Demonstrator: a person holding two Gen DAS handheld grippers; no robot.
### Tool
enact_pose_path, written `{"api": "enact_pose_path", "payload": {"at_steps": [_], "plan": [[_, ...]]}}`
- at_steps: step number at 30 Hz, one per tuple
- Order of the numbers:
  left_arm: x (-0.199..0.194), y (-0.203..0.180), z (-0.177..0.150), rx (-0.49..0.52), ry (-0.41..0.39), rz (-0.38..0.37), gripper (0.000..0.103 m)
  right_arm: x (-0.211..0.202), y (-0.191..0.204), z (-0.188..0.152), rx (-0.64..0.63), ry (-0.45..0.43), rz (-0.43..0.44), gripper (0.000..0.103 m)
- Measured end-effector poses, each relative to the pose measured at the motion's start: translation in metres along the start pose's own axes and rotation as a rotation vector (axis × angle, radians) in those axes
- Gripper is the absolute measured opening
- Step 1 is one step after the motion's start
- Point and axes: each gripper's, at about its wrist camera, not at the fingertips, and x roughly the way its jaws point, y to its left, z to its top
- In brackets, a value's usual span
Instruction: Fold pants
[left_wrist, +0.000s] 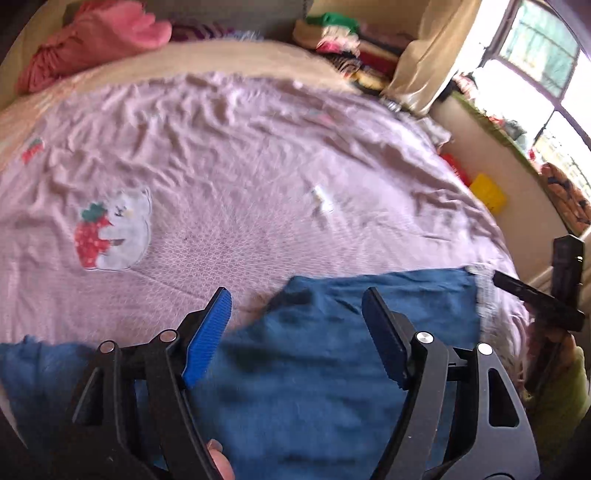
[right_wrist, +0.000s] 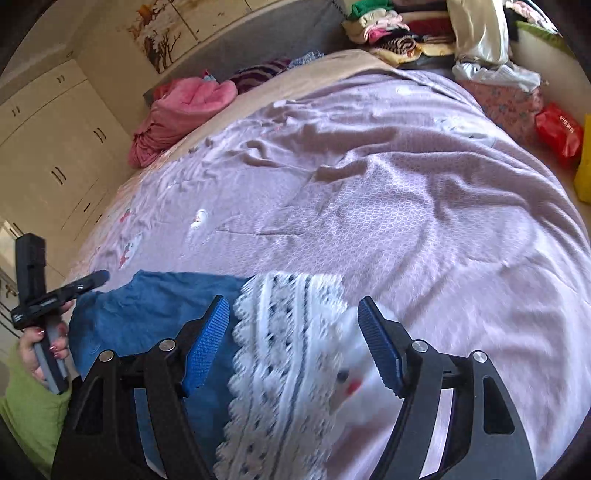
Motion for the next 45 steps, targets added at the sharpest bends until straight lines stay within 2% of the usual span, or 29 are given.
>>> {"api": "enact_pose_path", "payload": {"at_steps": [1,4,6,8,10,16,18,24,26,31,36,39,42,45], "plan": [[0.01,0.003,0.002,-0.016,0.024,0.006,0.055,0.007,-0.004,0.003,0.001,0.012,0.016,0.064],[0.028,0.005,0.002,-0.015,0.063,0.008,0.05,0.026,-0.008,0.006,-0.001,0.059,0.047,0.056],[0.037,0.004,-0.001,-0.005,0.088,0.014,0.042,0.032,-0.006,0.005,-0.015,0.075,0.044,0.049],[0.041,0.001,-0.003,0.007,0.097,0.016,0.04,0.032,-0.004,0.003,-0.021,0.077,0.062,0.042],[0.042,-0.002,-0.006,0.023,0.098,0.01,0.033,0.029,0.0,0.0,-0.022,0.073,0.098,0.032],[0.044,-0.009,-0.007,0.03,0.107,-0.028,0.011,0.006,0.022,-0.007,-0.088,0.001,0.11,0.026],[0.041,-0.012,-0.007,0.036,0.098,-0.029,0.005,-0.008,0.03,-0.005,-0.119,-0.047,0.094,0.025],[0.01,-0.024,0.012,0.051,-0.039,-0.012,0.003,-0.027,0.05,0.022,-0.212,-0.123,0.03,0.025],[0.008,-0.027,0.019,0.066,-0.06,0.013,0.003,-0.024,0.053,0.038,-0.234,-0.13,0.003,0.025],[0.029,-0.026,0.033,0.063,-0.065,0.066,0.003,0.011,0.042,0.058,-0.249,-0.061,-0.072,0.025],[0.057,-0.026,0.03,0.103,-0.044,0.143,0.003,0.057,0.024,0.05,-0.237,0.05,-0.138,0.025],[0.074,-0.024,0.021,0.136,-0.024,0.181,0.004,0.068,0.018,0.046,-0.221,0.057,-0.151,0.028],[0.079,-0.019,0.018,0.125,-0.02,0.179,0.006,0.068,0.014,0.046,-0.198,0.049,-0.154,0.033],[0.074,-0.018,0.02,0.117,-0.019,0.175,0.007,0.061,0.016,0.047,-0.189,0.039,-0.178,0.046]]}}
